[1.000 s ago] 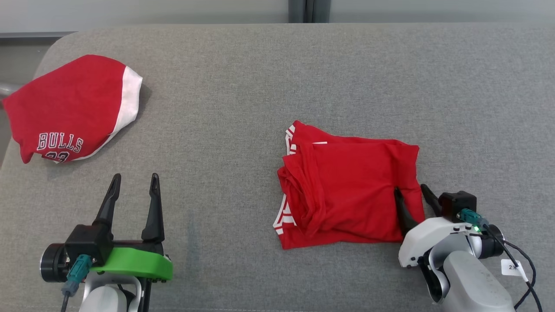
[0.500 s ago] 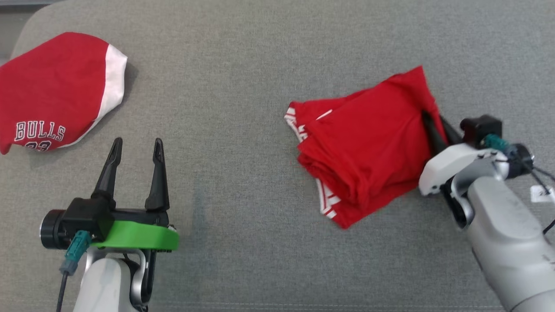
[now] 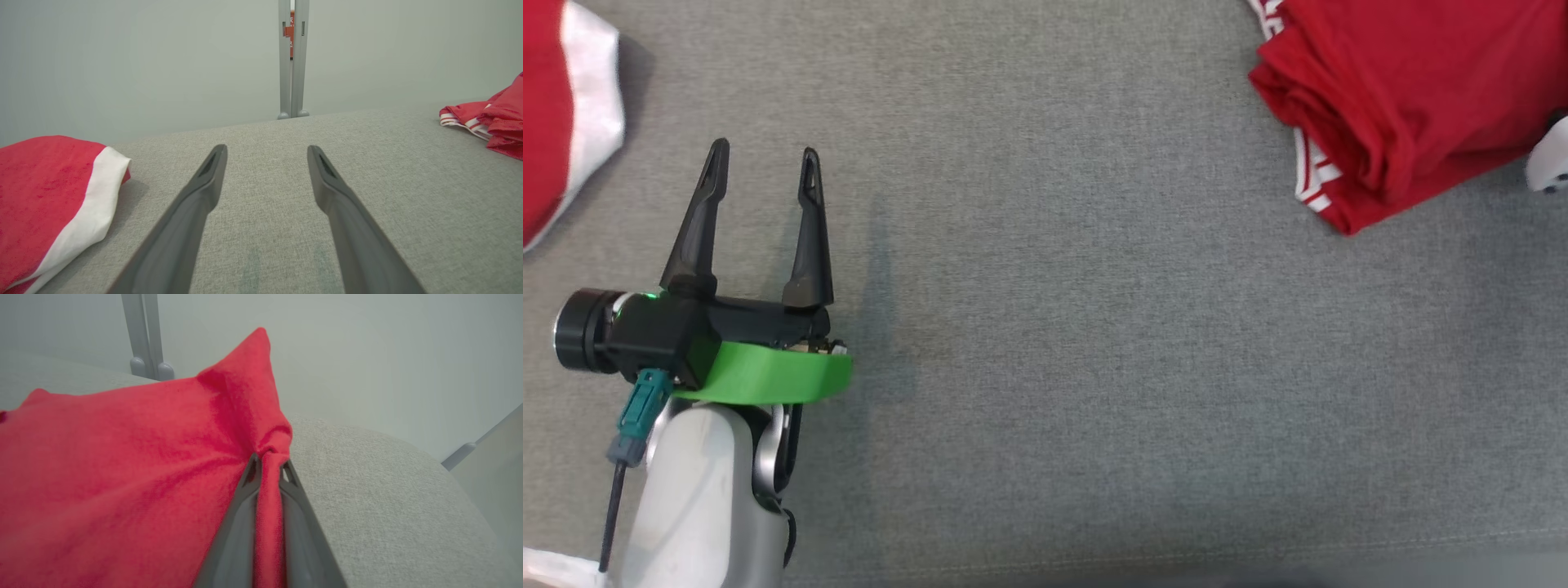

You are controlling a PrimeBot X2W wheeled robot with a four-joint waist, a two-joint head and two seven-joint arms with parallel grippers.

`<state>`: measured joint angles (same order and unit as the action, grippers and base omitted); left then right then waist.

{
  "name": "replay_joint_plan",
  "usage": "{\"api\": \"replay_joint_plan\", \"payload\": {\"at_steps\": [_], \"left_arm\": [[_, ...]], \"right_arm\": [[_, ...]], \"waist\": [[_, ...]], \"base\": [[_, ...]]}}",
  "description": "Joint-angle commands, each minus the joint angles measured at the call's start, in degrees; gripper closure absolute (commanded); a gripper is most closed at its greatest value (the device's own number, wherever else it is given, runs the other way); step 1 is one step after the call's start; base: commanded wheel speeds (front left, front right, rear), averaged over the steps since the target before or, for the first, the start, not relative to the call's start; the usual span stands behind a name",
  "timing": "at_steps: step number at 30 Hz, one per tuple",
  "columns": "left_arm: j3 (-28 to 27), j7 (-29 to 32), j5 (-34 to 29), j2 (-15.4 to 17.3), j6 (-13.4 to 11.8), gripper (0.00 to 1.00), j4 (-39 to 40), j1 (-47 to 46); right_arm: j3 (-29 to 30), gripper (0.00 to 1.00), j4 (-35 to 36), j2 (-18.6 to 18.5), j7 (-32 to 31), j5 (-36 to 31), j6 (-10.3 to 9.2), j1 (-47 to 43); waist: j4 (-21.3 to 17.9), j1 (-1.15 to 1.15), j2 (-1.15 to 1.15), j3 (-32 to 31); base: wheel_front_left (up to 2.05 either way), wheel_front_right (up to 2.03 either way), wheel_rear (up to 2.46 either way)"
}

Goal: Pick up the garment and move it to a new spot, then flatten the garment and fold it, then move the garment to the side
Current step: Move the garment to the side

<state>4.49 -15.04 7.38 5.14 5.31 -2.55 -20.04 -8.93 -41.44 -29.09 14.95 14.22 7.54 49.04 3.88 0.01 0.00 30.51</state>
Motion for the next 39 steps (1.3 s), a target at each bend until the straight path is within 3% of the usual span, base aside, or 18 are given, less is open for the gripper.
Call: {"api": "replay_joint_plan", "payload": {"at_steps": [1,13,26,28,29,39], "left_arm": [[0.2,-0.2,-0.6,1.2,0.3,0.0,0.0,-1.9],[1.8,2.0,-3.0,6.2,1.0,0.0,3.0,-5.5],[2.6,4.0,-2.9,7.0,0.3,0.0,7.7,-3.7],[2.6,3.8,-2.7,7.0,0.1,0.0,8.0,-3.6],[2.6,3.7,-2.6,6.9,0.0,0.0,8.1,-3.6],[2.4,1.9,-1.7,6.1,-1.0,0.0,6.1,-2.4]], "right_arm": [[0.6,1.0,0.8,-1.1,-0.1,0.4,-0.13,1.8],[2.3,1.0,1.3,-7.6,-1.2,0.1,-0.12,9.4],[-0.6,1.0,-2.0,-12.9,-5.5,2.1,-0.12,18.6],[-1.0,0.55,-3.0,-12.9,-5.1,2.2,-0.12,19.7],[-1.3,0.0,-3.6,-13.2,-4.8,2.0,-0.12,20.0],[-3.1,0.0,-5.7,-12.2,-0.6,0.1,-0.12,21.2]], "waist": [[-6.3,-0.01,0.0,6.8],[-13.7,-0.01,0.0,11.5],[-13.7,-0.01,0.0,13.0],[-13.5,-0.01,0.0,13.0],[-13.3,-0.01,0.0,12.9],[-11.4,-0.01,0.0,9.5]], "base": [[0.0,0.0,0.0],[0.0,0.0,0.0],[0.0,0.0,0.0],[0.0,0.0,0.0],[0.0,0.0,0.0],[0.0,0.0,0.0]]}}
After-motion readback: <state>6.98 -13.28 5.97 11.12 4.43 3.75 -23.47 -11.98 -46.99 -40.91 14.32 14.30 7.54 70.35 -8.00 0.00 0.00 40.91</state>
